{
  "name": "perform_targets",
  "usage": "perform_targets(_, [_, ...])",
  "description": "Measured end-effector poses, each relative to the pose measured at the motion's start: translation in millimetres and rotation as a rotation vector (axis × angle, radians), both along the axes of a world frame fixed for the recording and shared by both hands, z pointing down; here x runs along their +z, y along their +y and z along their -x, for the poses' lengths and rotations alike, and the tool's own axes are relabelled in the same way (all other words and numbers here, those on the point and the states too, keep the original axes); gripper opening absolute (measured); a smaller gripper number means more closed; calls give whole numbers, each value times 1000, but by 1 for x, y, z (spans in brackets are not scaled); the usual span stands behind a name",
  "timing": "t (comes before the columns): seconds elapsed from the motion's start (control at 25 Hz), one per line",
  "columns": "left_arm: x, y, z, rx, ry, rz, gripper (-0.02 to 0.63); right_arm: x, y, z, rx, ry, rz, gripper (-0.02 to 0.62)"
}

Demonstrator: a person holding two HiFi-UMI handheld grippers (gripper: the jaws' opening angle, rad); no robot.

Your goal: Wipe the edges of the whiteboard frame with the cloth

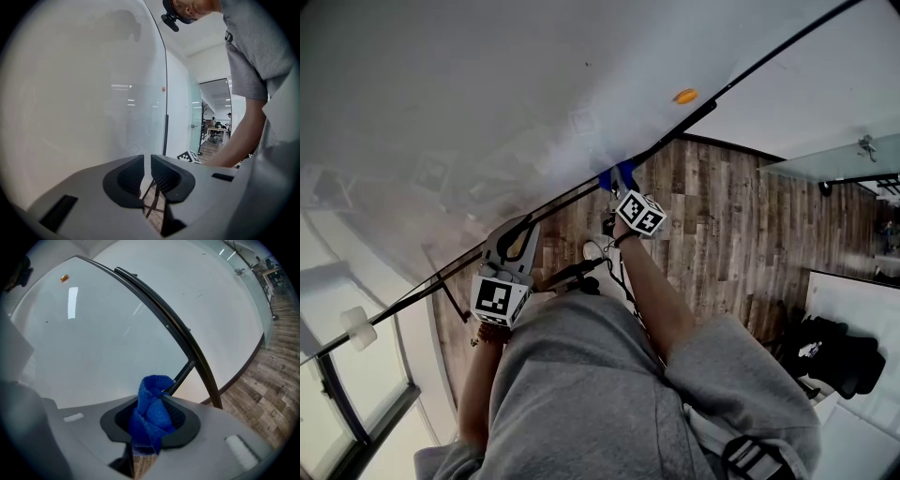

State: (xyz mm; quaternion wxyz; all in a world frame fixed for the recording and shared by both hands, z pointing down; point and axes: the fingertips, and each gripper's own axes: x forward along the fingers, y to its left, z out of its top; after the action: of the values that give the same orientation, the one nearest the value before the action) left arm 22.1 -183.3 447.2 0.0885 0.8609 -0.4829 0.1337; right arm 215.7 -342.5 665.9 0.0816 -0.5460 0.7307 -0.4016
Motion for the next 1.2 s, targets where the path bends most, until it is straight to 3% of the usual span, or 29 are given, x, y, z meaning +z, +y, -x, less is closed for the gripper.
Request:
perform_targets(0.64, [0, 4, -4, 66, 32, 45, 52, -1, 12, 20, 15, -20, 14, 94])
perform_targets(0.76, [1, 5, -3, 93, 20, 7, 52, -1, 16, 23, 15, -22, 16, 94])
perform_targets(1.2, [4, 7, 9, 98, -4, 35, 52, 1, 24, 35, 36, -37, 22, 94])
